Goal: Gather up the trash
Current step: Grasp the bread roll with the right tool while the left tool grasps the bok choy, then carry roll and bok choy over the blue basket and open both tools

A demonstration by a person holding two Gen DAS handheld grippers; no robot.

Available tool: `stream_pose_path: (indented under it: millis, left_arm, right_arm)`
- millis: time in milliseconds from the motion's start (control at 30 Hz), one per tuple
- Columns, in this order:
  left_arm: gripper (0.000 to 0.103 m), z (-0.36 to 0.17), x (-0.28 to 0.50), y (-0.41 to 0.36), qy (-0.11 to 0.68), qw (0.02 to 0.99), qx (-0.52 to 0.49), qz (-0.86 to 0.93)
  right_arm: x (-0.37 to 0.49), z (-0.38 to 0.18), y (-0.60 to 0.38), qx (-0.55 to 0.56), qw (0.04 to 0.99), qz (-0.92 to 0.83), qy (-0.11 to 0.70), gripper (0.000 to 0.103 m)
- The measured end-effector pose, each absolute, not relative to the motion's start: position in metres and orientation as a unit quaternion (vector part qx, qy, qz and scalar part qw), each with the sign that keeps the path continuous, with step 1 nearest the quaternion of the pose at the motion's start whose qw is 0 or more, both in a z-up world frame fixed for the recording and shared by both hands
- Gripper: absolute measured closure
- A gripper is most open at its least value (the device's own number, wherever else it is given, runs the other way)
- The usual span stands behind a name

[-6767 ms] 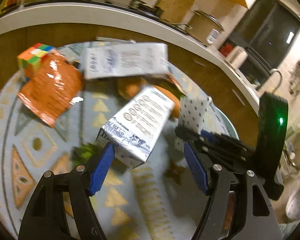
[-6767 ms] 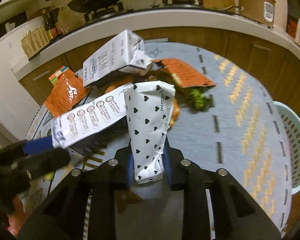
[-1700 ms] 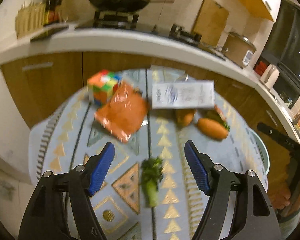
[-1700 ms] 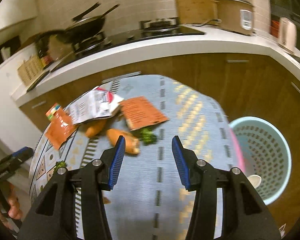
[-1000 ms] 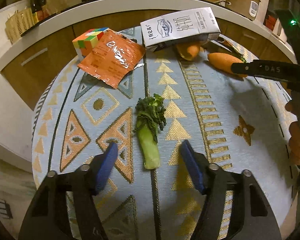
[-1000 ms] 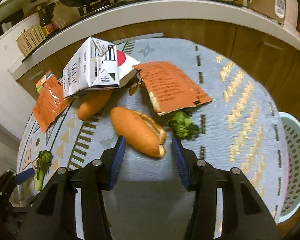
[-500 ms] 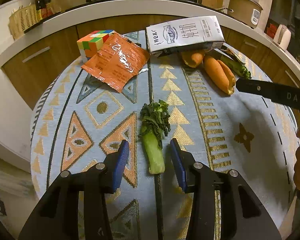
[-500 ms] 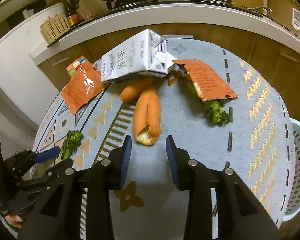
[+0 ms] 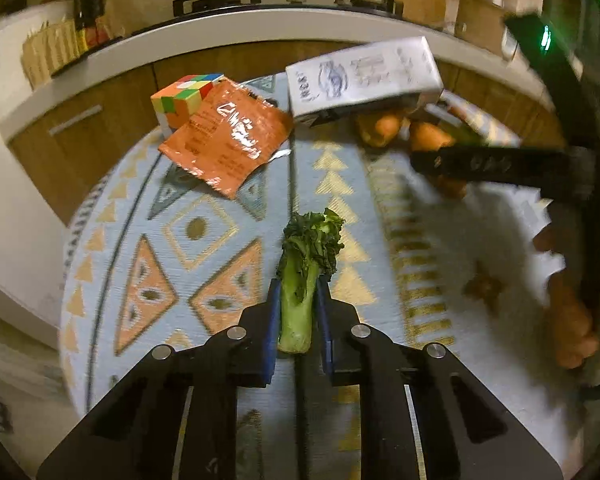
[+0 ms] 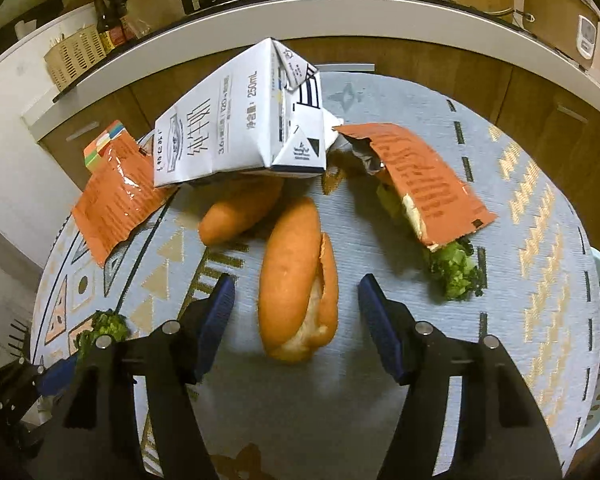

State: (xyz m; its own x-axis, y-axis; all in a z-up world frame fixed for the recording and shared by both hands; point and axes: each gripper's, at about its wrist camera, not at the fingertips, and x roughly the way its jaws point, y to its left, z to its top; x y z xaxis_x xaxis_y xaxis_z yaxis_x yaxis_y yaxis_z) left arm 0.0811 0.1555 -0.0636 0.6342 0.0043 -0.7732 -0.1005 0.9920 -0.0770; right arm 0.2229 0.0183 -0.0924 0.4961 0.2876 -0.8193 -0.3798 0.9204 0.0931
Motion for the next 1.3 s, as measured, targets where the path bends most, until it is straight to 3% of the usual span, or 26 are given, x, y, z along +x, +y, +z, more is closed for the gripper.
stream_pose_path:
  millis: [67,233,933,1300]
  left_arm:
    - [0.088,-0.056,0.077,0.159,0.409,0.909,-0.079,0.011]
    - [0.088,-0.037,0.073,0.16,0.372,0.923,-0.098,-0.011]
    - [0.088,0.044,0.103,0.046,0.294,0.944,-0.067,-0.131]
    - [0.088,0.038,0.159,-0.059,0.319,0.916,-0.037,-0.239]
  right_arm:
    - [0.222,-0.093,0.02,-0.061,0.865,0.188,0.461,0.071]
    - [0.213,-0.087,0.016,-0.057,0.87,0.19,0.451,0.077]
    - [0.154,0.01,-0.151,0.013,0.935,0.095,0.341,0.078]
    - [0.148,0.004,-0.26,0.048,0.941,-0.007,0.335,0.078]
